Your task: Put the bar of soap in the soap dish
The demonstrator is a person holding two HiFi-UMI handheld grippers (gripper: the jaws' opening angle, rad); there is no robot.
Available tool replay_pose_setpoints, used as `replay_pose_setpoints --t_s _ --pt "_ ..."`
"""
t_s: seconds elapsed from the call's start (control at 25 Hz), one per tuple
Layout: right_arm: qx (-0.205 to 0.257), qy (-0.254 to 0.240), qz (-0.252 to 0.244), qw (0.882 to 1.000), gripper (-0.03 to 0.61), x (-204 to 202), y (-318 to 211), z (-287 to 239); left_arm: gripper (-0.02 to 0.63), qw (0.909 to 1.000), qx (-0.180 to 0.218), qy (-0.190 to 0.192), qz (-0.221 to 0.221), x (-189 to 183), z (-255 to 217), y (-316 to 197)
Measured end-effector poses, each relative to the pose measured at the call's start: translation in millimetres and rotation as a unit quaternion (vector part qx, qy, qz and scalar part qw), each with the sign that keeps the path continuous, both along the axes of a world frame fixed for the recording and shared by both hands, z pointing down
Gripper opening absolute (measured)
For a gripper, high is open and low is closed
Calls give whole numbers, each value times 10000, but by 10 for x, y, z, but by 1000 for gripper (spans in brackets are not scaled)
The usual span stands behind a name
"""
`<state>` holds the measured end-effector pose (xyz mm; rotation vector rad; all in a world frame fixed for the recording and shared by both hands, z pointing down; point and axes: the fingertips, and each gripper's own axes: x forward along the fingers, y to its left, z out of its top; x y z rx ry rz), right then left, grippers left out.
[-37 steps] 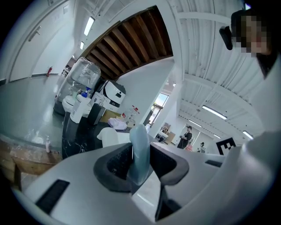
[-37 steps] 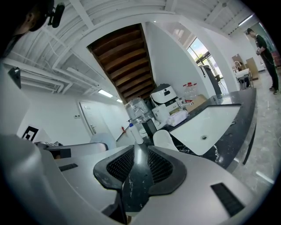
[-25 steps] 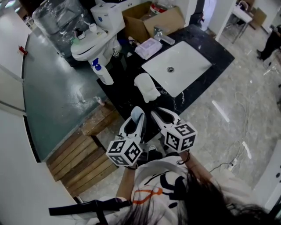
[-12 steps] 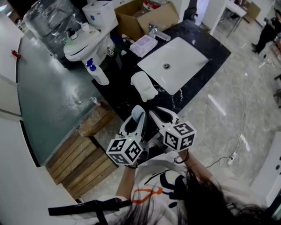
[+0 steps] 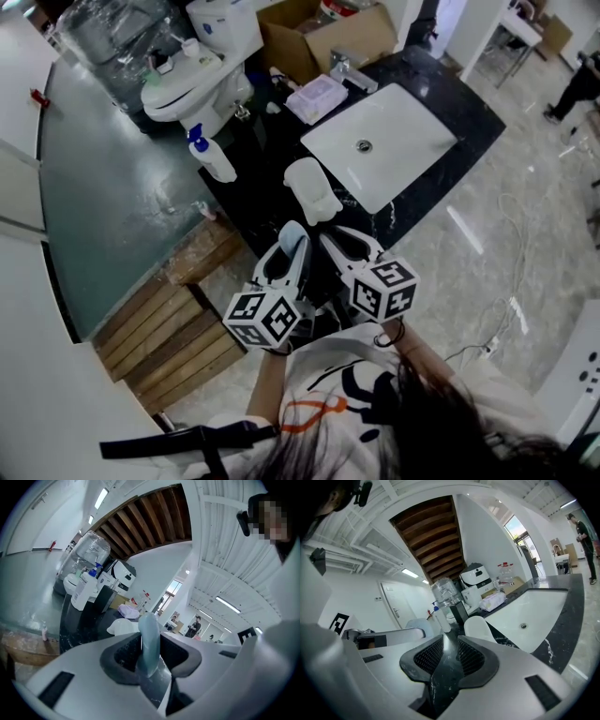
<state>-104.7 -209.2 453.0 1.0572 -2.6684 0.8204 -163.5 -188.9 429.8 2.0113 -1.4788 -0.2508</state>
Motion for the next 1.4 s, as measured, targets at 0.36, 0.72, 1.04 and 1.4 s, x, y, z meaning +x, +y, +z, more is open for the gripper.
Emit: replay_pose_setpoints --t_s 0.36,0.72,1.04,1.4 --pt "-67 115 -323 9994 103 0 -401 37 117 9991 -158 87 -377 1 61 -358" --pt "-118 81 -515 9986 103 56 -756 66 115 9977 -242 86 -624 27 123 -610" --pt "-212 27 -635 9978 103 57 -982 90 115 9966 -343 42 -745 37 154 -778" --pt "-296 -10 -772 9966 103 22 -1177 143 117 9957 -450 72 -806 58 233 -945"
